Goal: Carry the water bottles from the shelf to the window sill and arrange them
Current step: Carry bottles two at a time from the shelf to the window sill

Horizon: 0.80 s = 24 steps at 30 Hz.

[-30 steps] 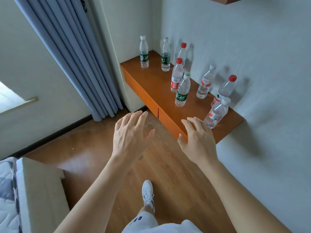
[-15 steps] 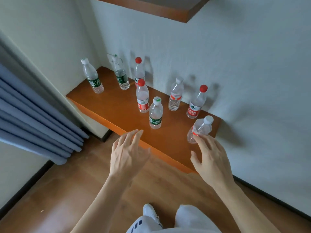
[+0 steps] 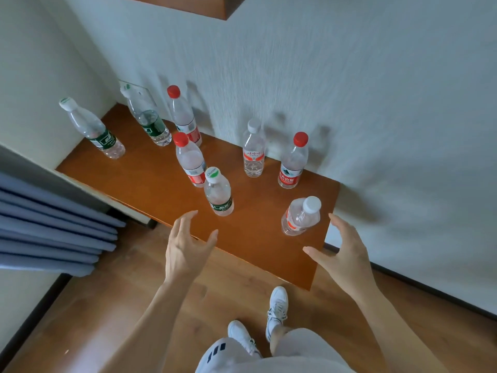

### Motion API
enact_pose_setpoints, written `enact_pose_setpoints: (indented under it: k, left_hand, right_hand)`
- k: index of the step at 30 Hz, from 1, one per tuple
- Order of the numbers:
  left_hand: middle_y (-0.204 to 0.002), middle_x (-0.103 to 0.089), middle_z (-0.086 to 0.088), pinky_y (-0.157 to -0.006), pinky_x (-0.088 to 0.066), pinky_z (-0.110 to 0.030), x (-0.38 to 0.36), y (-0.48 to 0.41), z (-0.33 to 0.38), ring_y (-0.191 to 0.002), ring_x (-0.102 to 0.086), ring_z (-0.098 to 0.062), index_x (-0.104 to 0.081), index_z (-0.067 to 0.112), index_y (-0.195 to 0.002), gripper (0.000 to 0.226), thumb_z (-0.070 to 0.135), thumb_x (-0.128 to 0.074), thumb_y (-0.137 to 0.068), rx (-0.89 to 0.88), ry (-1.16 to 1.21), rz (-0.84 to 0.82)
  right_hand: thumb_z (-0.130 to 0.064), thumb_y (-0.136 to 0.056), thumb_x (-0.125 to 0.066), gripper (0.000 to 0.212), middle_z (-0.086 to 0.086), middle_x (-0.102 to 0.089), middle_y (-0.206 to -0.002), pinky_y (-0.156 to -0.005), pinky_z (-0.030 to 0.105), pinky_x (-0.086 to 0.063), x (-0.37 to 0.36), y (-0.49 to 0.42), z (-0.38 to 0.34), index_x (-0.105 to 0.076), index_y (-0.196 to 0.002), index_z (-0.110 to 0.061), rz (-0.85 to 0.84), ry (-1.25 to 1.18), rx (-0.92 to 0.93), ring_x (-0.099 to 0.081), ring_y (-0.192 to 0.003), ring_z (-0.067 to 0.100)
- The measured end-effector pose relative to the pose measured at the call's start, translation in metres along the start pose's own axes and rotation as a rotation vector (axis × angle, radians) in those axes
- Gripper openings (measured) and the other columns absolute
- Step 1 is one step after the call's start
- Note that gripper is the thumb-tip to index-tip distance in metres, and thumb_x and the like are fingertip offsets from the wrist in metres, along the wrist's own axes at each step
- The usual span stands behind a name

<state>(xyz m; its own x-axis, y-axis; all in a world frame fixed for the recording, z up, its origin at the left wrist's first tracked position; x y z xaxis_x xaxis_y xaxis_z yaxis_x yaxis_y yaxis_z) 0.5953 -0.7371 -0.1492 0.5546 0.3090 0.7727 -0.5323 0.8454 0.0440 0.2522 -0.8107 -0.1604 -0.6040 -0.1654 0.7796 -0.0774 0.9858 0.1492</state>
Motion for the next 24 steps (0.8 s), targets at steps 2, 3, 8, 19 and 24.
enact_pose_setpoints:
  k: [2, 3, 8, 19, 24]
  left_hand:
    - [-0.141, -0.053, 0.001, -0.088, -0.050, -0.032, -0.007, -0.016, -0.003, -0.124, -0.053, -0.017, -0.044, 0.025, -0.141, 0.072, 0.047, -0.077, -0.080, 0.044, 0.041, 0.005]
    - [-0.143, -0.052, 0.001, -0.090, -0.050, -0.033, -0.012, -0.024, -0.003, -0.126, -0.052, -0.017, -0.042, 0.025, -0.142, 0.076, 0.048, -0.078, -0.079, 0.067, 0.075, -0.003]
    - [-0.144, -0.049, 0.001, -0.096, -0.048, -0.033, -0.042, -0.057, 0.006, -0.126, -0.049, -0.015, -0.038, 0.024, -0.143, 0.088, 0.052, -0.081, -0.070, 0.131, 0.240, -0.044]
    - [-0.128, -0.052, 0.008, -0.094, -0.051, -0.033, -0.068, -0.087, 0.015, -0.116, -0.051, -0.014, -0.037, 0.025, -0.143, 0.087, 0.037, -0.087, -0.072, 0.145, 0.362, 0.028]
    - [-0.126, -0.054, 0.007, -0.094, -0.051, -0.034, -0.065, -0.084, 0.023, -0.114, -0.052, -0.013, -0.038, 0.025, -0.141, 0.081, 0.033, -0.085, -0.075, 0.108, 0.378, 0.032]
  right_hand:
    - [-0.080, -0.059, -0.072, 0.101, -0.008, -0.044, -0.154, -0.103, 0.044, -0.046, -0.008, -0.016, 0.007, -0.031, -0.145, -0.048, -0.058, -0.101, -0.044, -0.044, -0.138, 0.017]
    - [-0.081, -0.055, -0.073, 0.105, -0.011, -0.042, -0.154, -0.105, 0.043, -0.045, -0.013, -0.024, 0.008, -0.029, -0.145, -0.050, -0.083, -0.154, -0.051, -0.042, -0.138, 0.013]
    - [-0.079, -0.042, -0.084, 0.117, -0.020, -0.036, -0.154, -0.118, 0.041, -0.032, -0.035, -0.054, 0.002, -0.025, -0.142, -0.061, -0.195, -0.494, -0.033, -0.035, -0.141, 0.001]
    - [-0.043, -0.063, -0.092, 0.082, -0.008, -0.060, -0.122, -0.096, 0.015, -0.050, -0.067, -0.076, -0.012, -0.047, -0.131, -0.028, -0.192, -0.518, 0.137, -0.057, -0.118, 0.007]
    - [-0.034, -0.067, -0.089, 0.069, -0.016, -0.061, -0.107, -0.087, 0.013, -0.054, -0.066, -0.078, -0.022, -0.050, -0.123, -0.023, -0.074, -0.518, 0.165, -0.061, -0.107, 0.001]
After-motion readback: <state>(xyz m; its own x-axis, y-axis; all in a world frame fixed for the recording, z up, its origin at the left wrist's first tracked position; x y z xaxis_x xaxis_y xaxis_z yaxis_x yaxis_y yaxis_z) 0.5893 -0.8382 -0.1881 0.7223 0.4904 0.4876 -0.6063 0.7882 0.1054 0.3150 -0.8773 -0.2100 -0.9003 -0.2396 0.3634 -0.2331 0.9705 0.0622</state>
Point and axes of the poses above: each hand's wrist, its own y-axis away from the middle knuckle, its own x-axis out of the back of the hand, z = x × y, the point moved 5 cm from there along -y, towards the middle knuckle
